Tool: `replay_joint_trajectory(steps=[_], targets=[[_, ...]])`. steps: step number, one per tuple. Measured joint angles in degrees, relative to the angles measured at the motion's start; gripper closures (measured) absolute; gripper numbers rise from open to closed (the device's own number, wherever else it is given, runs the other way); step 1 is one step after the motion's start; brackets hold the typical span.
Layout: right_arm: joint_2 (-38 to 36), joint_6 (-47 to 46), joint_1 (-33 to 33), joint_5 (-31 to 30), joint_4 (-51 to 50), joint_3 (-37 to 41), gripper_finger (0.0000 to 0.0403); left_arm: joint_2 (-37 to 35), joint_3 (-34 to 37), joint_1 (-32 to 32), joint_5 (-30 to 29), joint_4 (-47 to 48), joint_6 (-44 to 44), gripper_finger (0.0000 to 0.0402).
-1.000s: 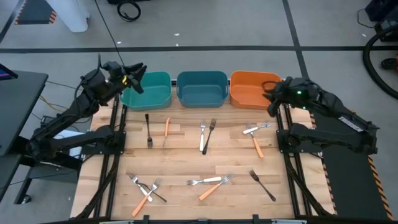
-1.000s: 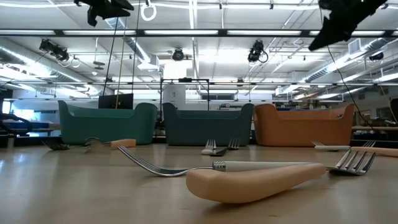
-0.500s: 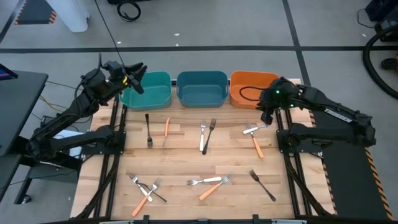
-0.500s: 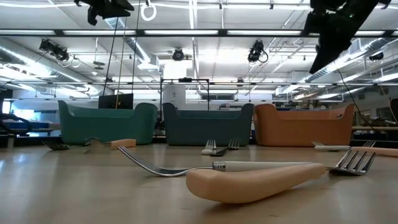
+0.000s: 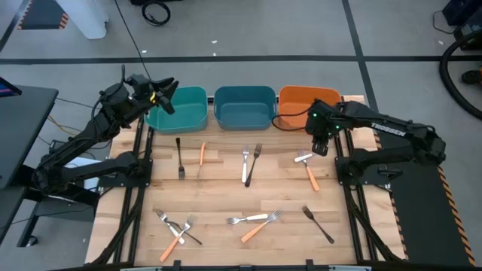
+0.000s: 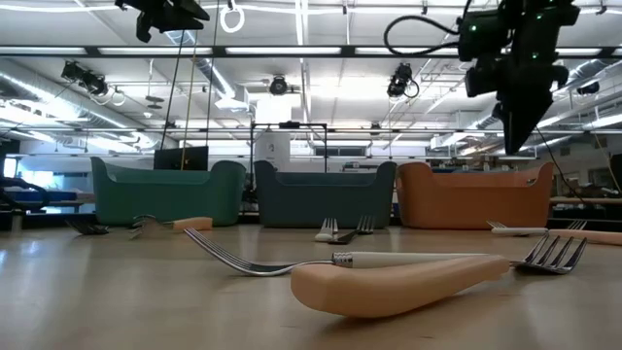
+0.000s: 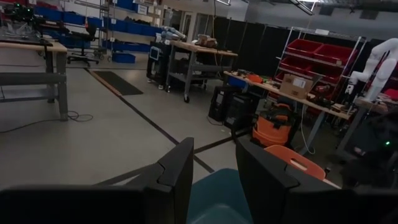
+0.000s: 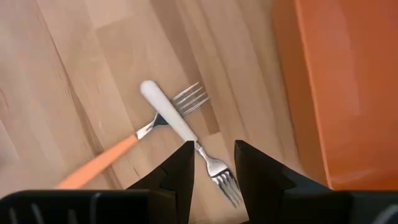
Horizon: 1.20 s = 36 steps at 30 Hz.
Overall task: Sort silverware by color (type)
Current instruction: Put the white fork into the dark blue bin
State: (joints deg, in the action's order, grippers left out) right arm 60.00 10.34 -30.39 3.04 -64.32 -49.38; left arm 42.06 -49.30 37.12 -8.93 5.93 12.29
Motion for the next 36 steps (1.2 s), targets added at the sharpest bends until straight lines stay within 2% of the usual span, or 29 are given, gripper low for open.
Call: replay_joint_trajectory(steps=[7,14,22,31,36], targets=[[1.75,0.77,0.0,2.48,2.12,6.72,0.0281,0.0,0.02,0.0,0.0,0.71,-0.02,0.0271],[1.66,1.28,1.26,0.77,6.53,6.98,0.0283,-0.02,0.02,0.0,-0.02,2.75,-0.02,0.0271],[3.22,-0.09,7.9,0.15,8.4,7.27,0.0283,0.0,0.02,0.0,-0.02,2.99,-0.04,0.0271],[12.43,0.32,13.37,-0.88,8.89,7.13,0.0283,0.0,0.04,0.0,-0.02,2.99,-0.04,0.0271],[17.85,0.32,15.74,-1.48,11.83,3.3,0.0283,0.0,0.04,0.0,-0.02,2.99,-0.04,0.0271]])
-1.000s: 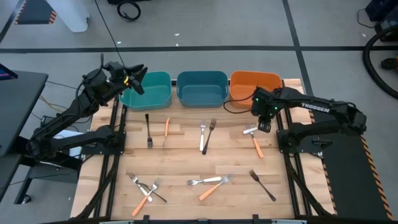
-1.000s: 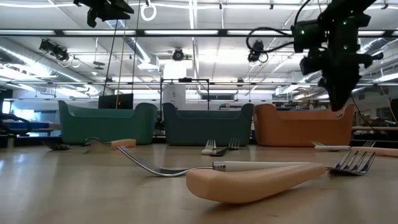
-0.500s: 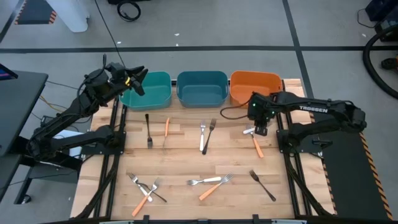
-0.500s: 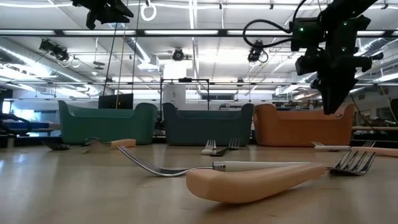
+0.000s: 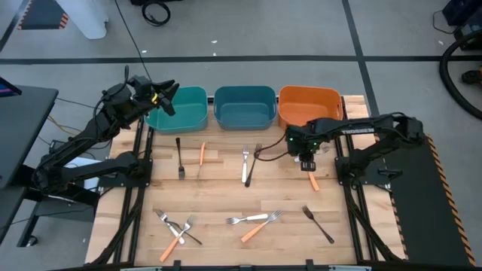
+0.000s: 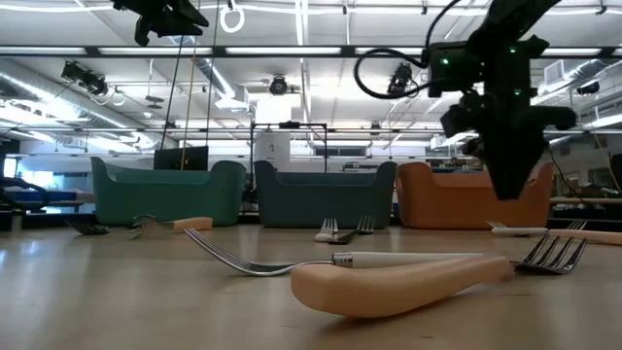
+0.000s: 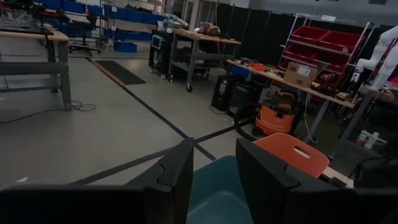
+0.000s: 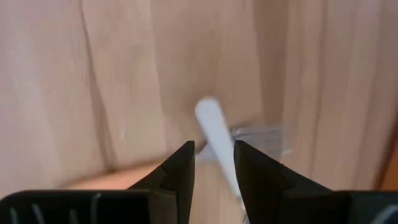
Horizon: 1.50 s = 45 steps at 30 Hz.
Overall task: Sort silverware by color (type)
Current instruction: Put the white fork into the dark blue bin
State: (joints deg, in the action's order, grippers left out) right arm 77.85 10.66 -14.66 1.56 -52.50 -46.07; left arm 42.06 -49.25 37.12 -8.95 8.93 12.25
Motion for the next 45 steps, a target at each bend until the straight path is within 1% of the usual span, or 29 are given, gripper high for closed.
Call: replay_joint_trajectory(steps=[4,13,24,32,36,41,45], targets=[[2.52,0.04,0.19,-1.98,-0.38,-0.74,0.0283,0.0,-0.02,0.0,0.0,0.0,0.0,0.0271],[5.59,-0.37,-0.13,-1.72,-0.23,-0.71,0.0283,0.0,-0.02,0.0,0.0,0.2,0.0,0.0271],[8.95,-0.39,-0.09,-1.83,1.25,-0.69,0.0283,-0.02,0.0,-0.02,0.0,3.54,0.0,0.0271],[10.02,-0.56,-0.09,-1.34,1.22,-0.67,0.0283,0.0,0.0,-0.02,0.0,3.58,0.0,0.0271],[10.2,-0.39,0.08,1.44,1.94,-0.67,0.0283,0.0,0.0,0.0,0.02,3.89,0.0,0.0271],[10.2,0.87,1.14,-0.28,4.49,-0.67,0.0283,0.0,0.0,-0.01,0.01,3.91,0.0,0.0271],[10.2,2.33,1.47,-0.82,4.2,-0.67,0.0283,-0.02,0.0,0.0,0.02,3.91,0.0,0.0271]])
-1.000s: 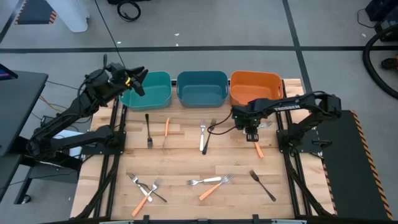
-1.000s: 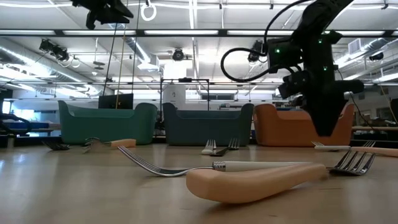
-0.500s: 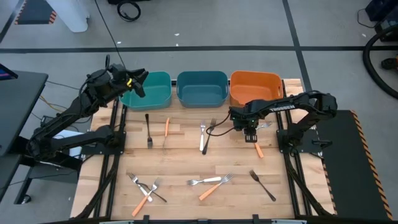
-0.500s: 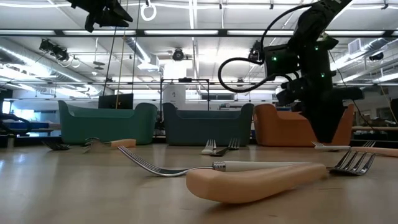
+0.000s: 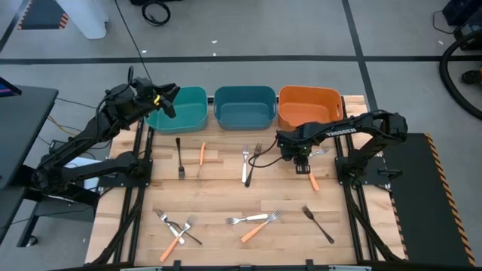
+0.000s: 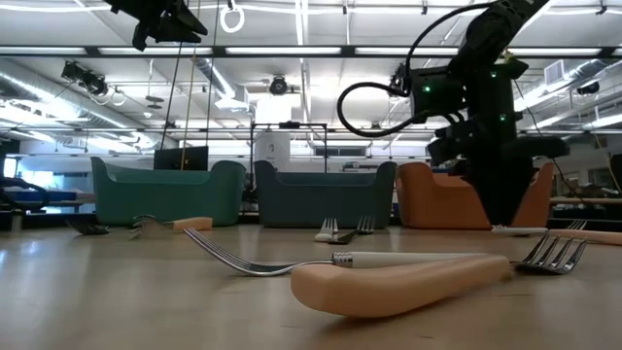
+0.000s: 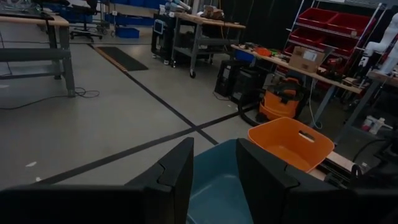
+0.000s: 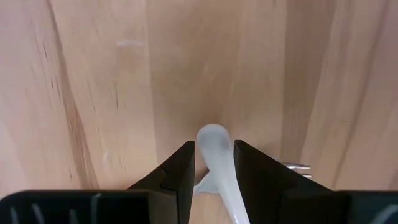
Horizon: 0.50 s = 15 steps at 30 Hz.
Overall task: Sort silverware by color (type)
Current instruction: Put the white fork into the dark blue bin
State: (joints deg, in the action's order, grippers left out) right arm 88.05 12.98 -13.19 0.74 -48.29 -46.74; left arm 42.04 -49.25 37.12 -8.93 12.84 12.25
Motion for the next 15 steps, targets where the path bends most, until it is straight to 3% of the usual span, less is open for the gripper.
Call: replay_joint_trajectory(steps=[15], targets=[[-0.14,0.27,0.04,-2.01,2.51,4.16,0.0283,0.01,0.0,0.0,-0.01,0.0,0.0,0.0271]])
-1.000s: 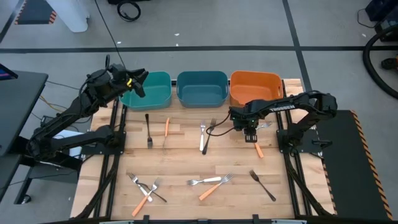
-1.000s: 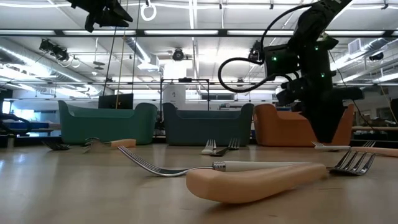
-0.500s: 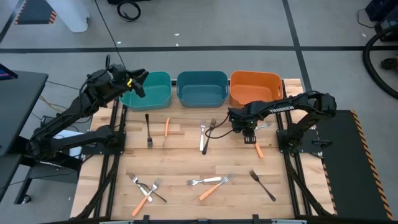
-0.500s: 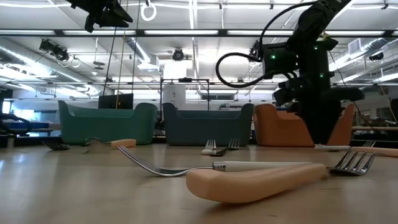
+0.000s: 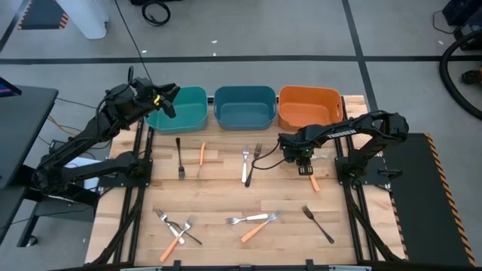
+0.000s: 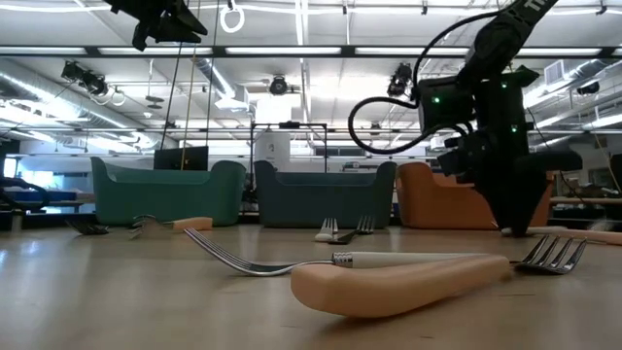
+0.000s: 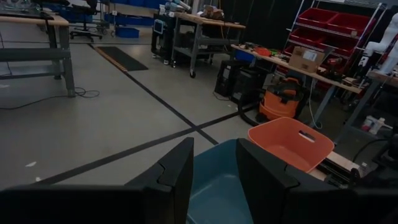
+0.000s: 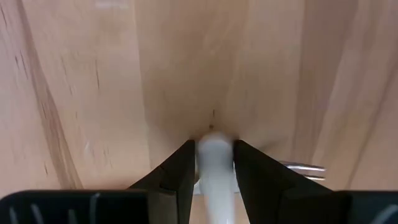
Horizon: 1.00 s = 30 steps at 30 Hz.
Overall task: Sort silverware by color (type)
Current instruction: Put the white fork into the dark blue bin
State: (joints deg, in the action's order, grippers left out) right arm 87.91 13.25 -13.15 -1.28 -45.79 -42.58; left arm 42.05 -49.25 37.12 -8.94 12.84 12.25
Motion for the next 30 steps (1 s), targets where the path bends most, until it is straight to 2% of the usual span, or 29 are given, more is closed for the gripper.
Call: replay_joint_trajectory(steps=[8,15,22,30], targets=[[-0.05,-0.02,0.02,-0.57,0.22,0.23,0.0289,0.0,0.0,0.0,0.0,0.0,0.0,0.0271],[-0.05,-0.17,0.02,-0.65,-0.78,0.21,0.0331,0.0,0.0,0.0,-0.01,0.0,0.0,0.0271],[0.24,-1.68,-0.04,-1.08,-4.63,-0.73,0.0332,0.01,0.0,0.0,0.0,-0.01,0.02,0.0271],[0.17,-3.05,-0.05,-0.79,-13.65,-11.74,0.0334,0.0,0.0,0.0,-0.01,-0.03,0.17,0.0271]])
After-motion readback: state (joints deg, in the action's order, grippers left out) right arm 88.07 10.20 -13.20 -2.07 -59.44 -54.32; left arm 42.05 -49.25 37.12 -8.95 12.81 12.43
